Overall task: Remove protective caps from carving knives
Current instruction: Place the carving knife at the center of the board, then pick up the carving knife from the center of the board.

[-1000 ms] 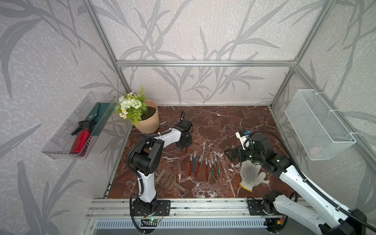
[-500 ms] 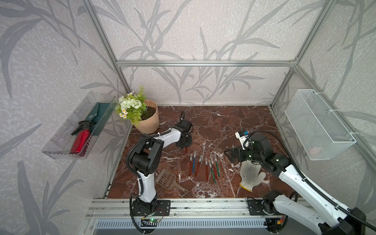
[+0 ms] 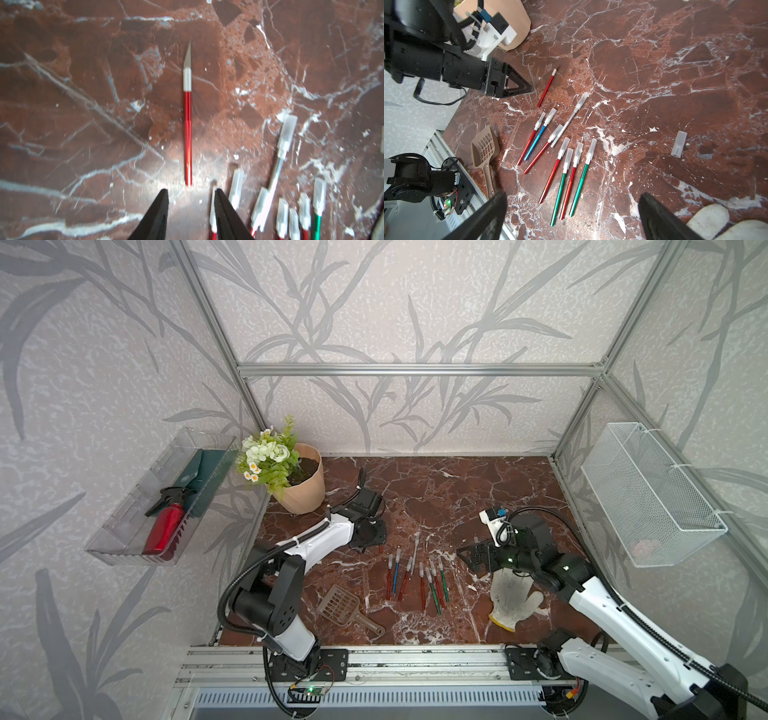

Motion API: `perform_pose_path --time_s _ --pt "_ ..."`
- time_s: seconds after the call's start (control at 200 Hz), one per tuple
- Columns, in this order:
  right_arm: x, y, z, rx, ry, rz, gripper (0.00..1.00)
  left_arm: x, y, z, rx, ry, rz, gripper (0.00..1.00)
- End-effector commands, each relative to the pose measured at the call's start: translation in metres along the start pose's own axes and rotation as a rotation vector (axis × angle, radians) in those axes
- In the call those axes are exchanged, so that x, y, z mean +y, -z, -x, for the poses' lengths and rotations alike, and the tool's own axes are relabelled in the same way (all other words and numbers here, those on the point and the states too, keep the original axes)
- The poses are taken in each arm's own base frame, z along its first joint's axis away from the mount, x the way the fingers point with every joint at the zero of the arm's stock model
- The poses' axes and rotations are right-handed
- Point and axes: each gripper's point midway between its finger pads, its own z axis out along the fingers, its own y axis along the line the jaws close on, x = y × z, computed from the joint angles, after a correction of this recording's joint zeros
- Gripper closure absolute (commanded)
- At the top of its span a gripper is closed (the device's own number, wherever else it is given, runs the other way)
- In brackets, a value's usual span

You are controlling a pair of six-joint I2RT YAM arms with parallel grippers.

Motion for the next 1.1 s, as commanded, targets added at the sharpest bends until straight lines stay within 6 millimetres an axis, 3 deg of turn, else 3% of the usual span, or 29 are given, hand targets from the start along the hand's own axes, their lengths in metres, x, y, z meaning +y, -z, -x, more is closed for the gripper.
perform_pose_path --time_s 0.0,0.22,0.485,0.826,1.096 --pt "0.006 0.0 -0.011 0.024 0.006 0.035 0.01 -0.003 0.013 -0.022 0.011 0.023 -0.025 0.6" --pt "0.006 -0.001 -0.026 0.083 0.005 0.03 0.01 -0.013 0.029 -0.058 -0.012 0.012 -0.043 0.6" --pt "0.002 -0.001 -0.037 0.125 0.003 -0.002 0.01 -0.015 0.023 -0.097 0.011 0.02 -0.032 0.62" --pt "0.002 -0.011 -0.044 0.152 0.0 0.0 0.01 -0.018 0.008 -0.109 0.039 -0.006 -0.021 0.71" --pt "-0.001 -0.015 -0.052 0.165 0.004 -0.009 0.01 -0.017 -0.001 -0.11 0.056 -0.023 0.009 0.71"
